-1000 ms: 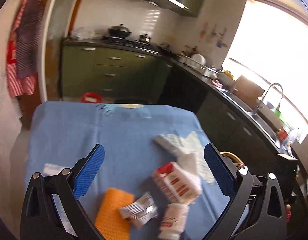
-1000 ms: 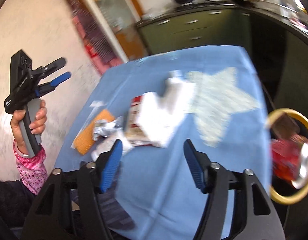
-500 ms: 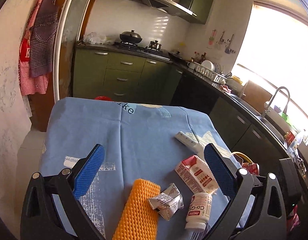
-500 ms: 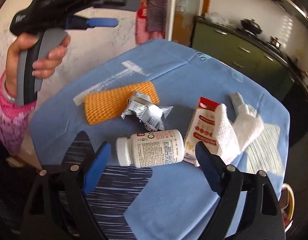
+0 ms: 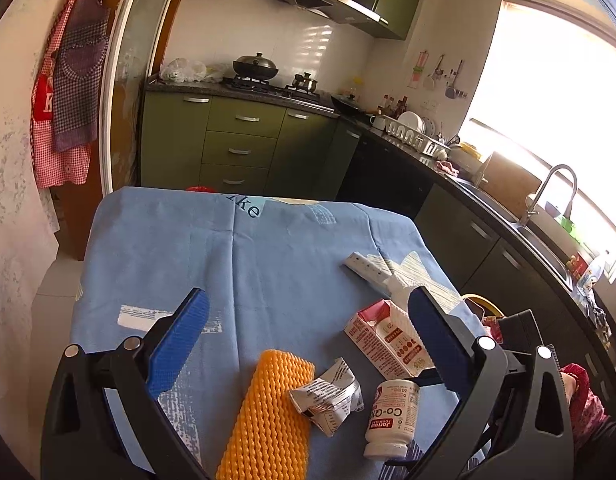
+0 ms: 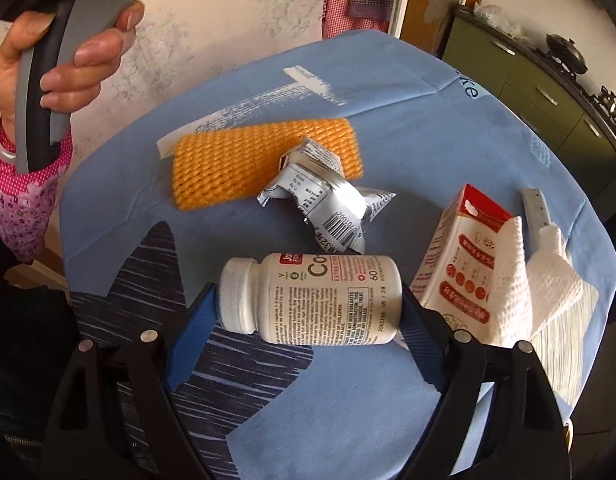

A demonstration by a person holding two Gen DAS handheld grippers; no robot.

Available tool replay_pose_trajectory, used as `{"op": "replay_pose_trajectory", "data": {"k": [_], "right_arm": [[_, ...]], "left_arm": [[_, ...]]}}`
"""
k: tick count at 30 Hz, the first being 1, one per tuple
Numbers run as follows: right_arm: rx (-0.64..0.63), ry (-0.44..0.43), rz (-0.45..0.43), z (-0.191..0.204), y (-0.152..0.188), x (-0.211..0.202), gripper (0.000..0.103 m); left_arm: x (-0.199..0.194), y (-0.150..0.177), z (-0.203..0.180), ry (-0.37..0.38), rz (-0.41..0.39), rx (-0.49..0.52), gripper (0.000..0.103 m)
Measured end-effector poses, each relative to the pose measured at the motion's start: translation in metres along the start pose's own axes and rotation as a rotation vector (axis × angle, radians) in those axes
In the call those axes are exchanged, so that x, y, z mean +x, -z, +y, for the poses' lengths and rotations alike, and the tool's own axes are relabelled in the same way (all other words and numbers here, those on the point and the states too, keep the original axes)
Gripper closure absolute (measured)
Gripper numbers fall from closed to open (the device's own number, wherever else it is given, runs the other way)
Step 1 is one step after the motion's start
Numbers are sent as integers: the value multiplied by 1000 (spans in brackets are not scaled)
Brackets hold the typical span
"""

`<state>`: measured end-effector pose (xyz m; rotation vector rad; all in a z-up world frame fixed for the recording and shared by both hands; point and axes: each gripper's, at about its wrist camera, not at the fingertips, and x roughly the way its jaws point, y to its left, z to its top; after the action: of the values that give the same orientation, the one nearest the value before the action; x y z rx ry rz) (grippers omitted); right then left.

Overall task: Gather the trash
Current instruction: 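Grasp the white pill bottle with the right tool, then carry the pill bottle over the bin and open the right tool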

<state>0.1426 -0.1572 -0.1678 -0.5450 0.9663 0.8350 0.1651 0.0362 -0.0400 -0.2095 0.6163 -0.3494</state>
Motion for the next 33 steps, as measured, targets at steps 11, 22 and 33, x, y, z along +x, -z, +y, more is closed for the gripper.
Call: {"op": "replay_pose_trajectory", "data": {"k": [11, 22, 33], "right_arm": [[97, -33, -73, -7, 4, -3, 24], [581, 171, -162, -129, 88, -148, 24], [1240, 359, 48, -319, 244, -163, 24]], "left_arm": [[0, 0, -3, 0, 0, 9, 5], [9, -2, -12, -7, 13, 26, 5], [27, -4, -37, 8, 43, 72, 5]]}}
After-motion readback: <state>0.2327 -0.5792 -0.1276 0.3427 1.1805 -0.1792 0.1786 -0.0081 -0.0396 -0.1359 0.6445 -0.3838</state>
